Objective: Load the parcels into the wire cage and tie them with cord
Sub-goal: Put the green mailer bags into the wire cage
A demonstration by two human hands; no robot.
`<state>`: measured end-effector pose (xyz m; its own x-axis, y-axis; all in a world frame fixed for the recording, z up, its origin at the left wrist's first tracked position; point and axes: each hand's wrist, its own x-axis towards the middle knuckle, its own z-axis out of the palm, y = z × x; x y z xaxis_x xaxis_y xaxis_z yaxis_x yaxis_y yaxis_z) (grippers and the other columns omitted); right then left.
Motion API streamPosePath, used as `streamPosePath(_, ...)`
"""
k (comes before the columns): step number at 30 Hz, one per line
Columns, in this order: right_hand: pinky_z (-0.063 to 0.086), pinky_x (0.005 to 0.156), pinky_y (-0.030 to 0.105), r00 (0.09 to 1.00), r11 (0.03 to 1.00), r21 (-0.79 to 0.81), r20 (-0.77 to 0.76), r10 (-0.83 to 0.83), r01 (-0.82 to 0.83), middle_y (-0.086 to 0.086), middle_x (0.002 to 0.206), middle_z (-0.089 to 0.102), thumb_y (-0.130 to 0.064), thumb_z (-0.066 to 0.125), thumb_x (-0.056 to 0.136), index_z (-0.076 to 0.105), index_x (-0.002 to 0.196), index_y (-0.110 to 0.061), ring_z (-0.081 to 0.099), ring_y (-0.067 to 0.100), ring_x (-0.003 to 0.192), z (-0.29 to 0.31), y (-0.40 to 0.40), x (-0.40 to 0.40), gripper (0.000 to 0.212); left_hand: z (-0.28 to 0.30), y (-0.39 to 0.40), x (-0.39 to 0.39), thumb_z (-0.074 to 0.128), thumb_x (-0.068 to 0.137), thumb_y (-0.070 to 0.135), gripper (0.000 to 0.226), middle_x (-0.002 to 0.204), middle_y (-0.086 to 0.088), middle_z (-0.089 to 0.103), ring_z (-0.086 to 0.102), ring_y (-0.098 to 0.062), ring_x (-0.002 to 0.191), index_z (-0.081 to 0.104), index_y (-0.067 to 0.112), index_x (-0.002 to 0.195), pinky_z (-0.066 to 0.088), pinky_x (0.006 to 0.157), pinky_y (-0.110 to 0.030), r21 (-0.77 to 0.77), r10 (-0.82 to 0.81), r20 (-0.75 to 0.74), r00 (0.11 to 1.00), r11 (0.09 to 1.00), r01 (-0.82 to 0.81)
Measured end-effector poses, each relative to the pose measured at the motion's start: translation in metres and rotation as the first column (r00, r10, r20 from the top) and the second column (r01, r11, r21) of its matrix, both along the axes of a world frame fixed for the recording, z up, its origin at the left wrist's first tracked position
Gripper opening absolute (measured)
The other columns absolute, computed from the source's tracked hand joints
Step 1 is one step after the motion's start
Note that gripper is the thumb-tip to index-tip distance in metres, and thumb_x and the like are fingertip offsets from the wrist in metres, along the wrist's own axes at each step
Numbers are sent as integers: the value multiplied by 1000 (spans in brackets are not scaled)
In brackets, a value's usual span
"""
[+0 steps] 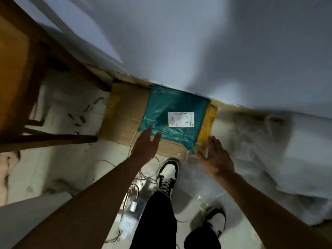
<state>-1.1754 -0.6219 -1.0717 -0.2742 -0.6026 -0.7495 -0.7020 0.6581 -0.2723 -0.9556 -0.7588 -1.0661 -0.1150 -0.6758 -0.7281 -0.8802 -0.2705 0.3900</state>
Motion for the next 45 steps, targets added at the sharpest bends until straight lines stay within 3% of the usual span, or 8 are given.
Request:
streamPosePath(6,35,119,52,982,978,-90,4,-190,189,5,172,10,-65,55,92,-13,162,-30,25,32,155,-121,-70,6,103,-168,-86,7,51,64,95,103,141,-9,58,59,-37,125,38,33,145,52,102,-58,-49,226,-70,972,972,-230)
streamPosePath(10,48,109,41,741,719,-179,200,-641,671,6,148,57,-71,70,63,21,160,-29,59,30,129,-169,-103,6,117,-159,-106,-8,68,86,60,86,144,-15,53,55,-36,128,34,13,149,46,109,-44,51,308,-38,950,951,-306)
streamPosePath(13,52,92,30,505,498,-115,352,-788,859,0,128,67,-44,84,74,51,143,-19,64,20,109,-167,-109,14,81,-154,-107,-6,72,76,63,90,139,-8,60,61,-29,120,46,13,146,49,105,-39,105,376,-35,926,923,-370)
streamPosePath(19,54,90,29,545,526,-159,363,-756,835,-7,115,72,-30,86,80,63,130,-23,68,16,104,-114,-82,9,55,-98,-77,3,84,77,44,62,121,-5,66,68,-26,103,50,19,123,60,93,-45,34,363,-96,927,932,-362)
streamPosePath(28,60,87,37,555,506,-230,401,-729,831,-11,109,74,-30,84,81,63,127,-32,70,18,99,72,-44,-34,50,78,-28,-31,85,61,59,72,107,-1,71,72,-22,89,52,23,114,62,83,-45,31,393,-150,907,919,-393)
streamPosePath(35,58,93,43,490,401,-284,439,-753,871,-3,115,73,-36,82,83,63,127,-26,70,25,106,338,25,-46,49,368,17,-73,81,86,31,46,98,5,60,60,-11,82,48,18,115,49,76,-31,-54,273,-285,919,952,-300)
streamPosePath(39,57,96,47,417,288,-320,484,-769,902,2,116,71,-32,81,84,64,127,-23,67,27,103,491,71,-52,47,515,45,-89,78,86,39,47,106,-1,63,59,-10,81,47,18,113,50,71,-32,-130,132,-355,925,973,-189)
streamPosePath(45,58,94,48,346,52,-476,555,-756,878,1,113,70,-29,82,83,63,120,-24,66,25,99,687,153,-65,42,695,95,-130,79,82,48,52,103,0,62,65,-26,95,47,20,112,59,87,-47,-261,-120,-513,850,965,-21)
